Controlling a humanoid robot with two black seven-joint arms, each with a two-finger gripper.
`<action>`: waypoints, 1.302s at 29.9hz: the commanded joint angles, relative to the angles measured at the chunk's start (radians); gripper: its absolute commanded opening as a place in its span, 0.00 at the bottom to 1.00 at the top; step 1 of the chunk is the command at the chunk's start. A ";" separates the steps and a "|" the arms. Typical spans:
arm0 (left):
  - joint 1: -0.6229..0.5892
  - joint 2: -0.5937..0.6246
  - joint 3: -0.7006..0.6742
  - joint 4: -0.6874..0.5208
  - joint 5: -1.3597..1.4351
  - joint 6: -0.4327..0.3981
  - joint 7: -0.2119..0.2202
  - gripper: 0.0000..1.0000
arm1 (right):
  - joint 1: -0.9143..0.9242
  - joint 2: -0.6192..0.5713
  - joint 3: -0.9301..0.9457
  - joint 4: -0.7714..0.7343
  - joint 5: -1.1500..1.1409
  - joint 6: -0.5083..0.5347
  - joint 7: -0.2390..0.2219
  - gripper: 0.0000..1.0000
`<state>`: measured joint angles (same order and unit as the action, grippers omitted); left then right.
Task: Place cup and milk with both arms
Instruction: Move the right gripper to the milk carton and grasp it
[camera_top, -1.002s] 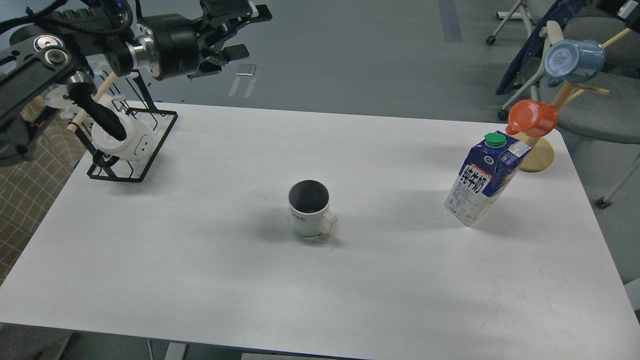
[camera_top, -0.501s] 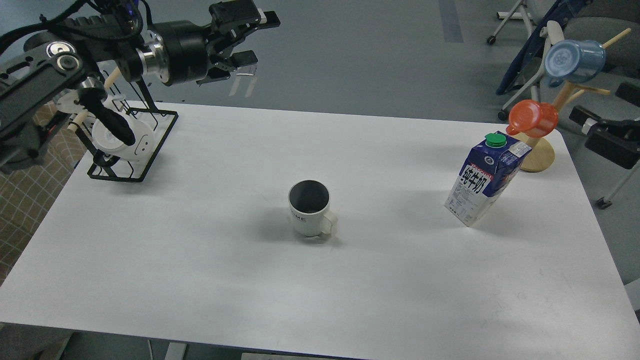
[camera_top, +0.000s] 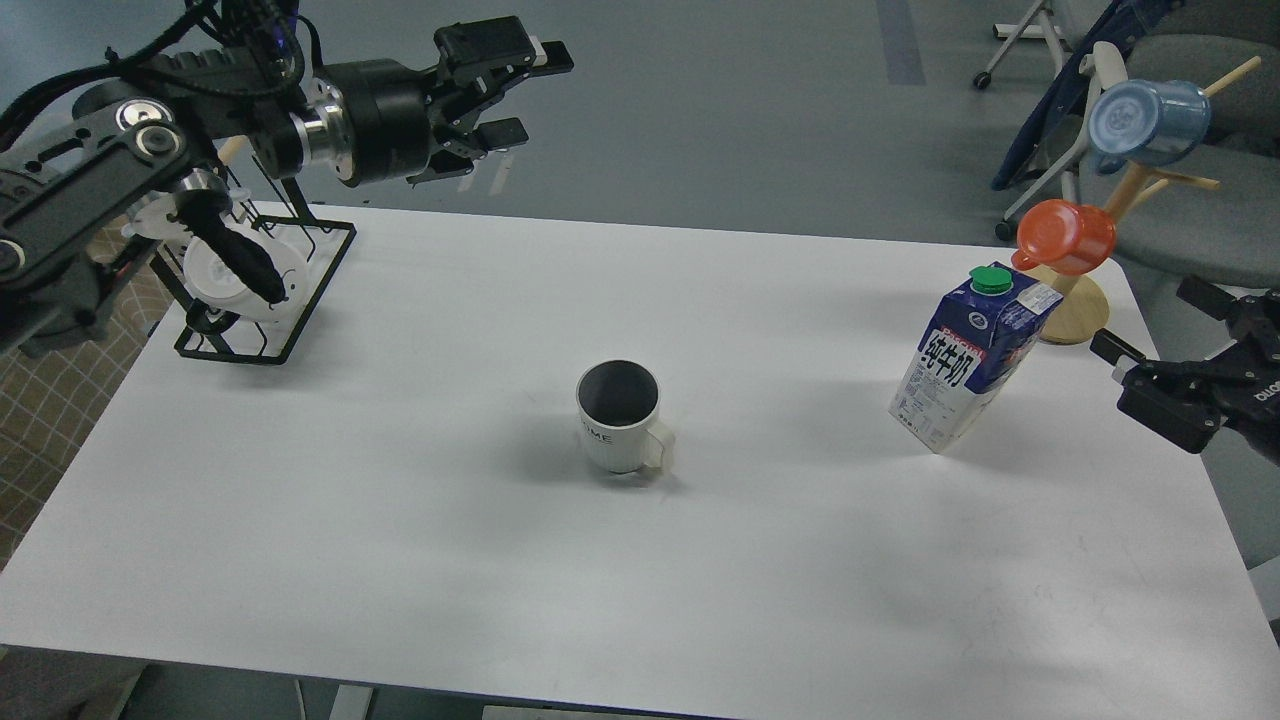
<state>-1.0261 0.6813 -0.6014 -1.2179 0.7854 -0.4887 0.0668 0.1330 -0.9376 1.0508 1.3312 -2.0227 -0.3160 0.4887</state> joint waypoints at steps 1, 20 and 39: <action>0.003 0.000 0.000 0.000 0.000 0.000 -0.001 0.99 | 0.008 0.046 -0.005 -0.041 -0.002 0.000 0.000 1.00; 0.012 -0.006 -0.001 0.000 0.000 0.000 -0.001 0.99 | 0.143 0.169 -0.132 -0.150 -0.041 0.002 0.000 1.00; 0.027 -0.006 -0.003 0.000 0.000 0.000 -0.001 0.99 | 0.232 0.241 -0.206 -0.245 -0.041 0.002 0.000 1.00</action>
<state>-0.9986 0.6753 -0.6045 -1.2180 0.7854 -0.4887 0.0662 0.3562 -0.6984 0.8459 1.0971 -2.0633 -0.3144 0.4886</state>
